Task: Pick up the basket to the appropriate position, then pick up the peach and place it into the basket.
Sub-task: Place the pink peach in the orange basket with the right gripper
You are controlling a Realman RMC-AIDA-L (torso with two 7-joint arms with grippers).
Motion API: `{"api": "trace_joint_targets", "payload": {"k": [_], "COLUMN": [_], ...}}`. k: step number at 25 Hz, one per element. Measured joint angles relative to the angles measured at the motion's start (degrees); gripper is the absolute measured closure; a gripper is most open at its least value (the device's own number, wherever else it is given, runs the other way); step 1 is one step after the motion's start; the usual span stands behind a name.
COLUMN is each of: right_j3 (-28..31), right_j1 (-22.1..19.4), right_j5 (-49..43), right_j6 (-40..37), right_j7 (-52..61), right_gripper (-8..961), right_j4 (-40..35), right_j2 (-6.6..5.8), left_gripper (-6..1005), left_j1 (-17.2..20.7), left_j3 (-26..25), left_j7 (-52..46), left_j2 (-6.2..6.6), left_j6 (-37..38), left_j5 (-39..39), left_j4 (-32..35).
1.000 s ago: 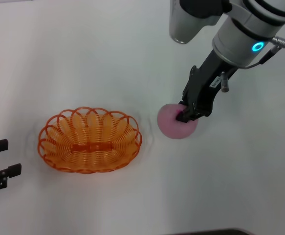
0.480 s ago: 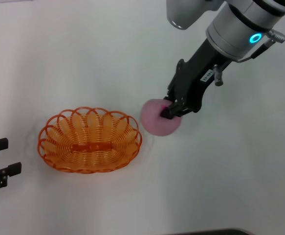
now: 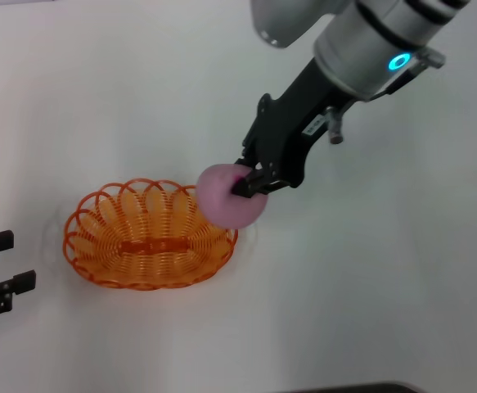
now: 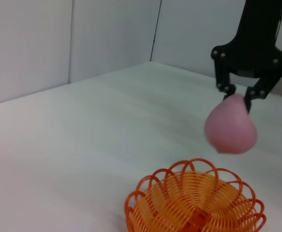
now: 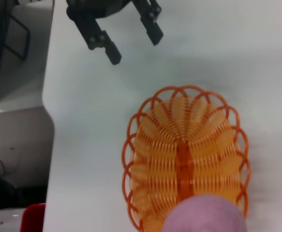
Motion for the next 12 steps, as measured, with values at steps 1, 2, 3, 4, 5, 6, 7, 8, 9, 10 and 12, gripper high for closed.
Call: {"api": "trace_joint_targets", "payload": {"k": [1, 2, 3, 4, 5, 6, 7, 8, 9, 10, 12], "right_j3": [-1.13, -2.08, -3.16, -4.00, -4.82, -5.54, -6.52, -6.52, -6.94, -7.40, -8.03], "right_j1": [0.01, 0.04, 0.11, 0.21, 0.31, 0.37, 0.44, 0.44, 0.45, 0.48, 0.53], "right_j5": [0.17, 0.29, 0.44, 0.71, 1.01, 1.36, 2.11, 2.11, 2.49, 2.85, 3.09], "right_j6": [1.19, 2.21, 3.38, 4.30, 5.24, 5.89, 6.88, 6.88, 7.37, 7.99, 8.76], "right_j7": [-0.09, -0.13, -0.14, -0.14, -0.15, -0.15, -0.17, -0.17, -0.19, -0.21, -0.23], "right_gripper": [740, 739, 739, 738, 738, 738, 737, 737, 736, 736, 735], "right_j4": [0.43, 0.82, 1.28, 1.75, 2.20, 2.47, 2.74, 2.74, 2.84, 2.96, 3.01], "right_j2": [0.05, 0.09, 0.14, 0.15, 0.15, 0.16, 0.17, 0.17, 0.17, 0.17, 0.19], "left_gripper": [358, 358, 358, 358, 358, 358, 358, 358, 358, 358, 358], "left_j1": [0.00, -0.02, -0.04, -0.06, -0.08, -0.09, -0.10, -0.10, -0.10, -0.10, -0.10], "left_j3": [0.00, 0.00, 0.00, 0.00, 0.00, 0.00, 0.00, 0.00, 0.00, 0.00, 0.00], "left_j7": [0.00, 0.00, 0.00, 0.00, 0.00, 0.00, 0.00, 0.00, 0.00, 0.00, 0.00], "left_j2": [0.00, 0.00, 0.00, 0.00, 0.00, 0.00, 0.00, 0.00, 0.00, 0.00, -0.04], "left_j6": [0.00, 0.01, 0.02, 0.04, 0.07, 0.10, 0.11, 0.11, 0.12, 0.12, 0.14], "left_j5": [-0.01, -0.02, -0.04, -0.05, -0.05, -0.06, -0.07, -0.07, -0.08, -0.09, -0.09], "left_j4": [0.02, 0.04, 0.09, 0.11, 0.13, 0.15, 0.17, 0.17, 0.20, 0.22, 0.34]}}
